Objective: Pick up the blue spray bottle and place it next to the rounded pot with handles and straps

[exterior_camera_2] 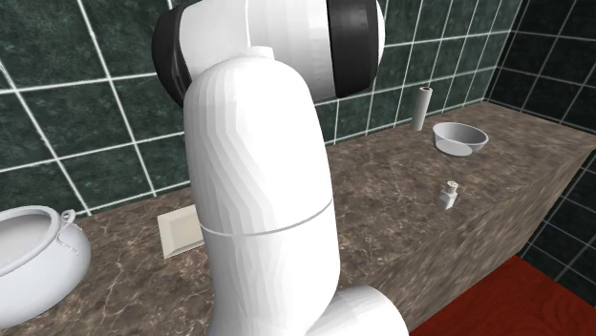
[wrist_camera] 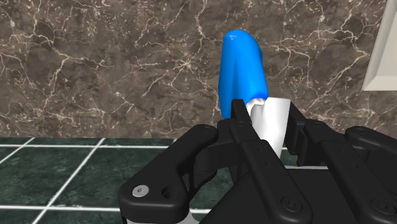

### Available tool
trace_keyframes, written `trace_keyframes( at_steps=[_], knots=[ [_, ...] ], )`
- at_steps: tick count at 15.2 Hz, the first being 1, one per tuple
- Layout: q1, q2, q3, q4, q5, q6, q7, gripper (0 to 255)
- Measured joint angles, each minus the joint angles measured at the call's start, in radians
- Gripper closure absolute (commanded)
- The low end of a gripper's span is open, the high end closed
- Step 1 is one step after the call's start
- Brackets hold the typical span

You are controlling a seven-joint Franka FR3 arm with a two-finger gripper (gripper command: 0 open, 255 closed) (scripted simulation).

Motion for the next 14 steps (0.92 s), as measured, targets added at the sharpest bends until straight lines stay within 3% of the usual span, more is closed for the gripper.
trace_keyframes(
  at_steps=[14],
  knots=[
    [-0.078, 0.094, 0.002, 0.33, 0.052, -0.241, -0.007, 255]
  ],
)
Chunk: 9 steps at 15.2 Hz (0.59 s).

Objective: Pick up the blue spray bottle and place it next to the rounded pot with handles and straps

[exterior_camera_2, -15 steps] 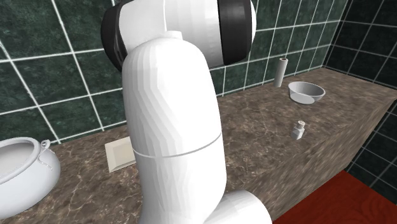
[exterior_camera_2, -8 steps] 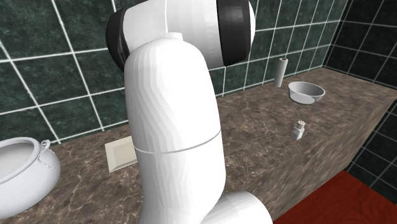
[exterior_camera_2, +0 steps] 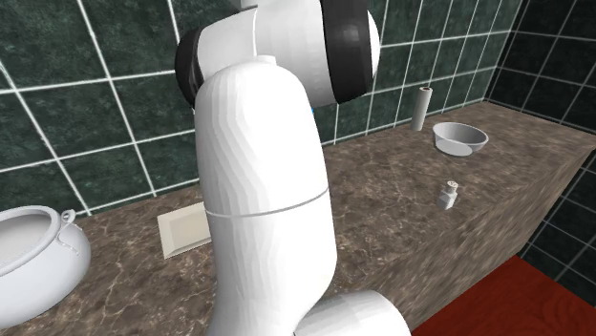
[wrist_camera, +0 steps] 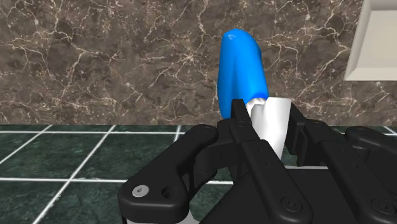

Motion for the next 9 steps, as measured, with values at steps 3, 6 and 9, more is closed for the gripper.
trace_keyframes(
  at_steps=[3, 6, 9],
  knots=[
    [-0.033, 0.038, 0.004, 0.102, 0.022, -0.064, -0.002, 255],
    [-0.001, 0.001, 0.001, 0.082, 0.004, -0.079, 0.019, 255],
    [0.103, -0.117, 0.002, -0.076, -0.061, -0.029, 0.077, 255]
  ],
)
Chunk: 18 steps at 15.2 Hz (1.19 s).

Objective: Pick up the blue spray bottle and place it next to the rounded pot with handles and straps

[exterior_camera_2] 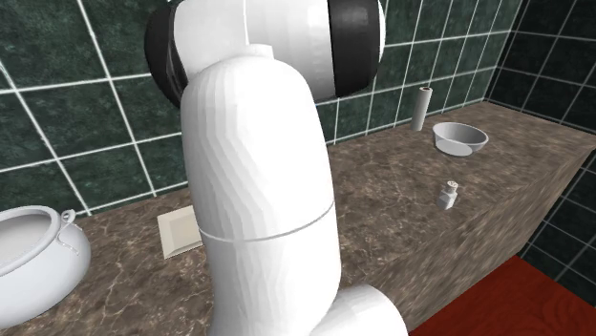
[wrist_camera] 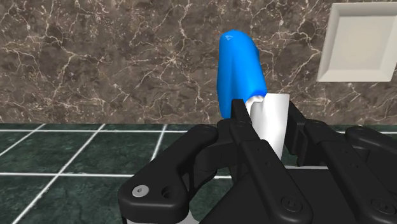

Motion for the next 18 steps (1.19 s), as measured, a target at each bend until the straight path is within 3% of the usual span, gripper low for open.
trace_keyframes(
  at_steps=[3, 6, 12, 18],
  knots=[
    [0.105, -0.144, 0.019, -0.168, -0.081, 0.043, 0.086, 255],
    [0.169, -0.248, 0.051, -0.279, -0.137, 0.065, 0.166, 255],
    [0.258, -0.421, 0.144, -0.443, -0.215, 0.072, 0.338, 255],
    [0.319, -0.524, 0.248, -0.525, -0.236, 0.051, 0.501, 255]
  ],
)
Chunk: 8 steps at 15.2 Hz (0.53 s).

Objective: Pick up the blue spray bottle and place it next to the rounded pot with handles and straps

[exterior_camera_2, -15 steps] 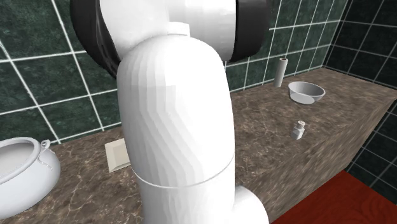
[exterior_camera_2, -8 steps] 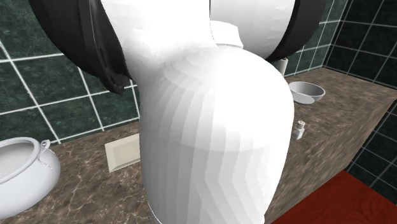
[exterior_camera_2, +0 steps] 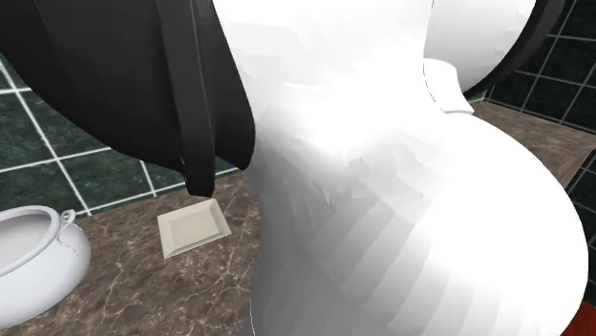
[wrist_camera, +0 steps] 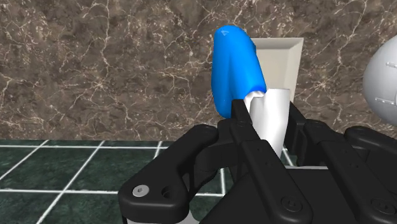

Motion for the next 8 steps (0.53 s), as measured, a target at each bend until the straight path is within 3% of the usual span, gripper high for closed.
trace_keyframes(
  at_steps=[8],
  knots=[
    [0.068, -0.083, 0.144, -0.053, 0.015, -0.037, 0.214, 255]
  ],
)
